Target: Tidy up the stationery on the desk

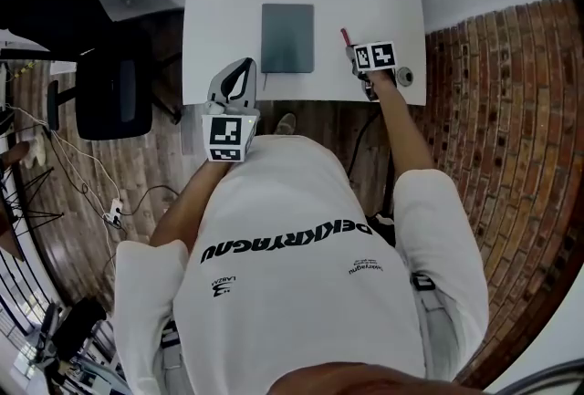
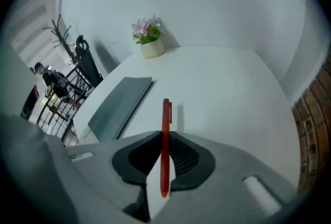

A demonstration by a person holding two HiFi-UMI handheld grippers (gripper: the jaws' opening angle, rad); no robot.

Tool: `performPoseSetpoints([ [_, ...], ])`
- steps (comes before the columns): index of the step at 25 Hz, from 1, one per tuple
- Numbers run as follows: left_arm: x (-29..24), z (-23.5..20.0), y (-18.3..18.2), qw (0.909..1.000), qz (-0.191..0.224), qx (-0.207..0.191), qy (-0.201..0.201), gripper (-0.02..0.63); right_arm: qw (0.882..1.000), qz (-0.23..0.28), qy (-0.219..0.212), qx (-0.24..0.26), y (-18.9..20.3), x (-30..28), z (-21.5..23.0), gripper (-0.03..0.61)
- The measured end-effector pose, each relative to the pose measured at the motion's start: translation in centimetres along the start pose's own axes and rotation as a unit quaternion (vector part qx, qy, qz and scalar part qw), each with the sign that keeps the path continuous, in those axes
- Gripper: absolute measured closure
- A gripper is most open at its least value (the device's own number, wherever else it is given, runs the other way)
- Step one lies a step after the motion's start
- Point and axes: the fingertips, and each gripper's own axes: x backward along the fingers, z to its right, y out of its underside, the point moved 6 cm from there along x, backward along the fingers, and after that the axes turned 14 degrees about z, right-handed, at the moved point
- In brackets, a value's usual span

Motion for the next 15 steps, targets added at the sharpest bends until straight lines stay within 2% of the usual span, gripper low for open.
performPoseSetpoints([
  [5, -0.3, 0.3, -0.5, 0.9999, 0.007, -0.012, 0.001, 0.615, 0.991, 0.024, -0.018, -0.128, -1.4, -1.4, -0.8, 0.529],
  [10, -0.7, 0.5, -0.8, 0.9995, 0.011, -0.028, 0.005, 0.617, 0.973, 0.036, -0.03, -0.225, -1.6, -3.2, -1.8, 0.529],
  [12, -0.8, 0.4, -0.7, 0.9995, 0.009, -0.03, 0.005, 0.616, 0.967, 0.038, -0.031, -0.249, -1.6, -3.9, -2.2, 0.528],
  [15, -0.9, 0.2, -0.6, 0.9995, 0.006, -0.032, 0.004, 0.615, 0.966, 0.039, -0.024, -0.255, -1.9, -4.9, -2.7, 0.528],
])
